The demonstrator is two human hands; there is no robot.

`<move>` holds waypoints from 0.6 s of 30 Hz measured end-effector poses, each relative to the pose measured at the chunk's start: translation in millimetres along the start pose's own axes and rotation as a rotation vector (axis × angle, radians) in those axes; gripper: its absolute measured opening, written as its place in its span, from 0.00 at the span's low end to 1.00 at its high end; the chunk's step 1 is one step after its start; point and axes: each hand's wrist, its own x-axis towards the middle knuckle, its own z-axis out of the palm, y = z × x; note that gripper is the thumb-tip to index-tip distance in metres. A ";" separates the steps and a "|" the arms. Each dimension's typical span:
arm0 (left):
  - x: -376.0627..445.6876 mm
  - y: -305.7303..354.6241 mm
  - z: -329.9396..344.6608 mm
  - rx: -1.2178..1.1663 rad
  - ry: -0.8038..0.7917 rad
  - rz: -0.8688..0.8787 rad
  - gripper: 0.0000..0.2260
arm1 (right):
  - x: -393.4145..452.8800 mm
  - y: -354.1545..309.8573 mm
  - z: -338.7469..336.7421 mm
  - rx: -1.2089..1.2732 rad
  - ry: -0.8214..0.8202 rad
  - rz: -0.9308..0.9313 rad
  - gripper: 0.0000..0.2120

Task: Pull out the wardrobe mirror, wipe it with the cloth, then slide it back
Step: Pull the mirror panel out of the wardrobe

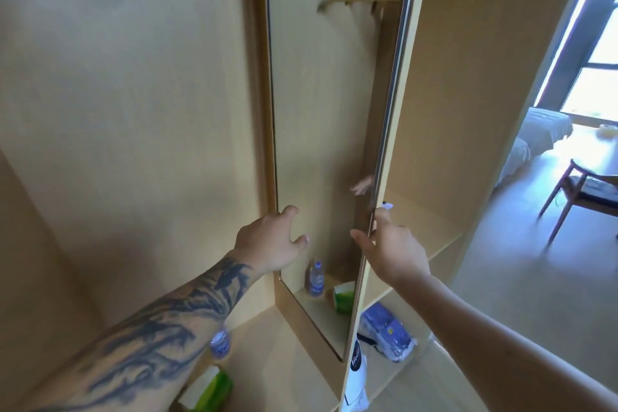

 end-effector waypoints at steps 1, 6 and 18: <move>2.9 -1.9 0.4 0.007 0.010 0.001 0.28 | 1.9 -0.8 2.5 0.023 0.020 0.005 0.16; 11.6 1.7 -2.5 0.071 0.052 0.038 0.27 | 3.9 -1.5 11.1 0.031 0.094 -0.003 0.13; 8.2 24.6 -0.4 0.115 0.058 0.034 0.27 | 0.2 10.3 11.9 0.014 0.129 -0.084 0.13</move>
